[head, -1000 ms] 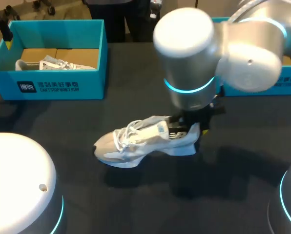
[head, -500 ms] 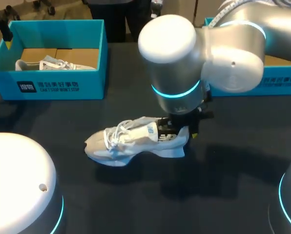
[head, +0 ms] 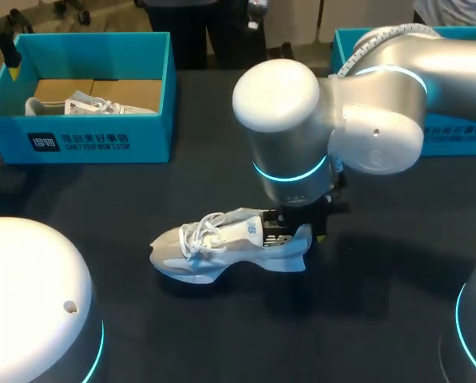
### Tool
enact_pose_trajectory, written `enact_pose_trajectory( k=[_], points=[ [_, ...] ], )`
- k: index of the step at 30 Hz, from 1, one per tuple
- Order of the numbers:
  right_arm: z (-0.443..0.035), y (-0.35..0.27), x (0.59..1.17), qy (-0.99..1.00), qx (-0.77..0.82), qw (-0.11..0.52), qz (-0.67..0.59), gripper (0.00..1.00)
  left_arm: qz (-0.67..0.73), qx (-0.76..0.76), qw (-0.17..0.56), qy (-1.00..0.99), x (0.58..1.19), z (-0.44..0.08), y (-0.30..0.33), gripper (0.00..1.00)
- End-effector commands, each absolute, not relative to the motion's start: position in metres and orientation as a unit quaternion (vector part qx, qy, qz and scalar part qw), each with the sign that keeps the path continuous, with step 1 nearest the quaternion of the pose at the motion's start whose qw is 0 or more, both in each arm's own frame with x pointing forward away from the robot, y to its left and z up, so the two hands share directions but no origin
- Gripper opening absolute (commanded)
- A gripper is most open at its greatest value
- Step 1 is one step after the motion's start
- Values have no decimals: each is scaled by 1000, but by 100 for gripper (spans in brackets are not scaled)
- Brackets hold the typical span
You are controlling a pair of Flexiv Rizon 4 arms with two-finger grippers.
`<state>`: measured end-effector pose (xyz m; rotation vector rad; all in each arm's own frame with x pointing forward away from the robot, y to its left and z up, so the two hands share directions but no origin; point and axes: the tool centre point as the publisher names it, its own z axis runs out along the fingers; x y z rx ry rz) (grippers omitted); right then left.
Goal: Take the shoe out of the shoebox, open the shoe tongue, remove and reinsert the insole, then place the shoe into the shoebox
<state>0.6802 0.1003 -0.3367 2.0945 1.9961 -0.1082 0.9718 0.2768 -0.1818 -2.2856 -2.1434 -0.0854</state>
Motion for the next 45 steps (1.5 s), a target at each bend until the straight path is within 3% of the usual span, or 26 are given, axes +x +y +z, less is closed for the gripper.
enact_pose_trajectory(
  k=[1, 23, 45],
  points=[
    [-351, 96, 686, 684, 720, 114, -44, 0, -28, -729, 5, -684, 972, -181, 277, 100],
    [-385, 90, 678, 678, 730, 71, -55, 0, -28, -729, 5, -684, 972, -181, 277, 100],
    [-392, 104, 673, 700, 708, 78, -61, 0, -28, -729, 5, -684, 972, -181, 277, 100]
  ],
)
